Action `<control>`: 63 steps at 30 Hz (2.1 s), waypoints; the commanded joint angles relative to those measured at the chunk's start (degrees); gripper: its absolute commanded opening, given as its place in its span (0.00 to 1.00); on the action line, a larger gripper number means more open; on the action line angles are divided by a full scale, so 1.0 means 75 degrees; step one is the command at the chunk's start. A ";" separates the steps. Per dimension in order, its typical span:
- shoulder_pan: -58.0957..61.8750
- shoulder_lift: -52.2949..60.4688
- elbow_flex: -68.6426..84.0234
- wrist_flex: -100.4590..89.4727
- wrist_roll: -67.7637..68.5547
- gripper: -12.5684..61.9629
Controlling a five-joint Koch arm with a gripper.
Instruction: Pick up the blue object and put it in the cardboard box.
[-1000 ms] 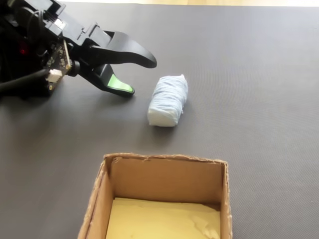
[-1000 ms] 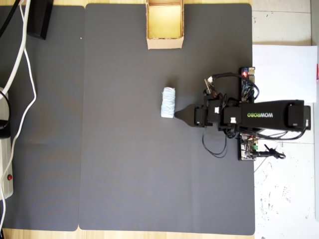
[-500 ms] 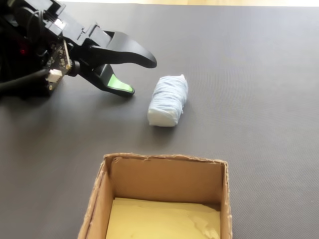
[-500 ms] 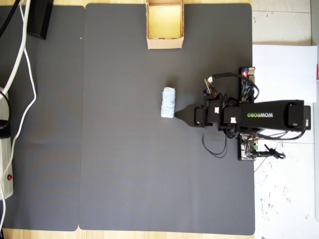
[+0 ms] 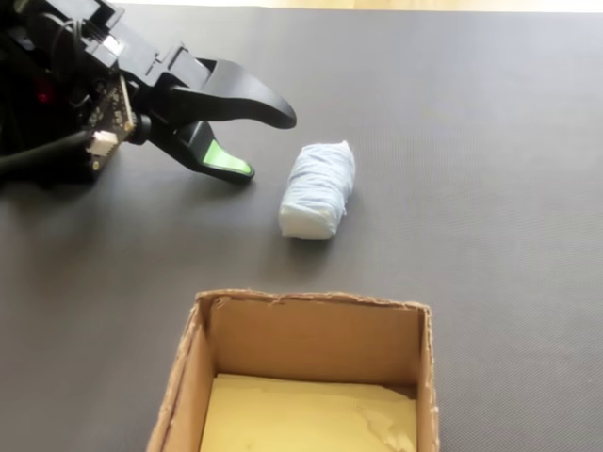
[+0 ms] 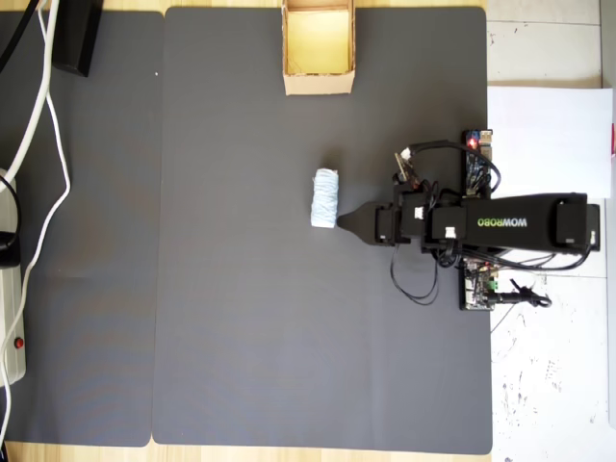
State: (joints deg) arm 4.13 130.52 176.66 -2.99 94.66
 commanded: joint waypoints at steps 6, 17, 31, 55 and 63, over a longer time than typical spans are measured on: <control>-0.0094 0.0691 0.0270 0.0820 0.0363 0.63; -0.0094 0.0691 0.0270 0.0832 0.0363 0.63; 0.0105 0.0691 0.0270 -0.0035 -0.0117 0.64; 0.1160 0.0082 -0.2262 0.0762 -0.1043 0.63; 0.1078 -0.1582 -0.4324 0.3539 -0.0539 0.63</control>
State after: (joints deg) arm 12.30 118.48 148.36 23.91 88.15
